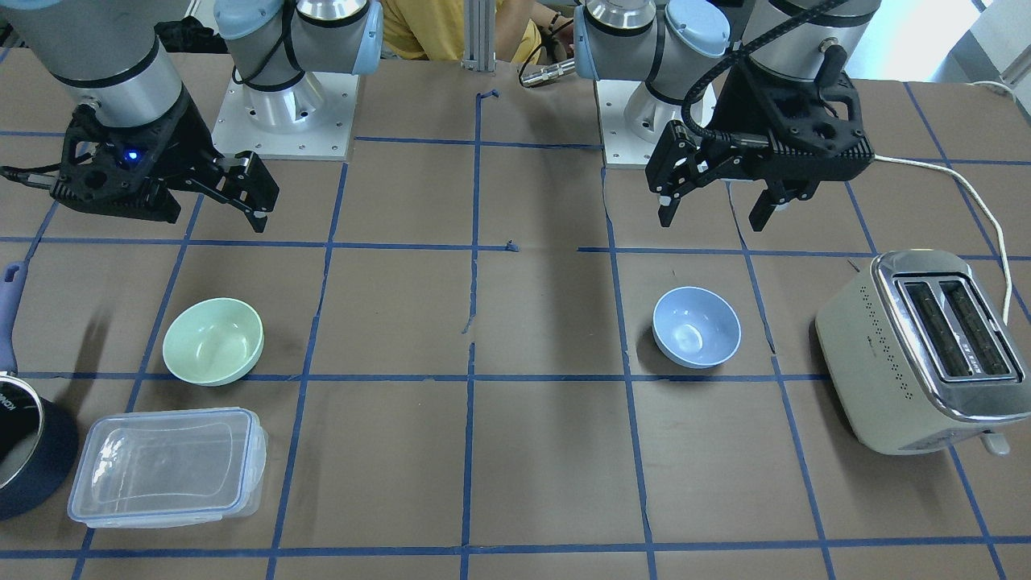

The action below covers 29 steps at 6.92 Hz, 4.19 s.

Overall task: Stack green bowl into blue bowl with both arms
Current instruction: 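Lower the left gripper to the blue bowl while the right lowers to the green bowl, then grasp the blue bowl rim with the left gripper while the right grasps the green bowl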

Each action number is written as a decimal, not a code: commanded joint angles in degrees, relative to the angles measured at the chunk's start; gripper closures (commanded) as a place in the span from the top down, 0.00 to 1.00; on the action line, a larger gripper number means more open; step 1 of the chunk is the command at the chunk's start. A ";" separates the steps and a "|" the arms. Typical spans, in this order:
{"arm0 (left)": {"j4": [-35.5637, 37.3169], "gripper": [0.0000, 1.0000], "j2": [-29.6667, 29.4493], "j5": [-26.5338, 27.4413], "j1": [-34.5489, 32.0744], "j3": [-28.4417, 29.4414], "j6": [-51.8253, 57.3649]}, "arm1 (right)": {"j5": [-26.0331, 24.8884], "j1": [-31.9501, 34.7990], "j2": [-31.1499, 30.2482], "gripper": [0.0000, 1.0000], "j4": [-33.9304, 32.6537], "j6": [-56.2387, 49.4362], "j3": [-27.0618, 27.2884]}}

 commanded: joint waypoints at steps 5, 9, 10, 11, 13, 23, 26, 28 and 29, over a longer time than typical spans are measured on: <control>-0.18 1.00 -1.62 0.33 0.08 -0.32 0.53 | 0.04 0.06 0.05 1.00 0.00 -0.18 0.09; -0.27 1.00 -1.01 0.60 0.34 -2.68 0.97 | 0.04 0.06 0.05 1.00 0.00 -0.26 0.17; 0.08 1.00 -0.57 0.68 0.95 -4.96 1.75 | 0.04 0.06 -0.04 1.00 0.00 -0.27 0.17; 0.25 1.00 -0.48 0.68 3.48 -8.12 3.42 | 0.04 0.06 0.05 1.00 -0.09 -0.27 0.17; 7.26 1.00 -0.83 1.56 7.96 -16.37 9.88 | 0.04 0.06 0.14 1.00 0.26 -0.27 0.17; 34.98 0.18 -13.92 -2.63 20.91 -33.64 25.13 | 0.21 -7.32 6.89 1.00 -42.72 -17.67 29.08; 34.01 0.11 -11.73 -9.92 19.60 -32.76 24.71 | 1.34 -7.32 8.84 1.00 -45.51 -18.71 29.70; 32.17 0.11 -10.24 -13.45 13.49 -29.71 15.72 | 3.11 -7.32 9.88 1.00 -49.02 -23.72 31.89; 32.33 0.12 -11.88 -13.03 7.09 -25.07 10.60 | 3.11 -7.23 10.94 1.00 -50.79 -23.91 32.86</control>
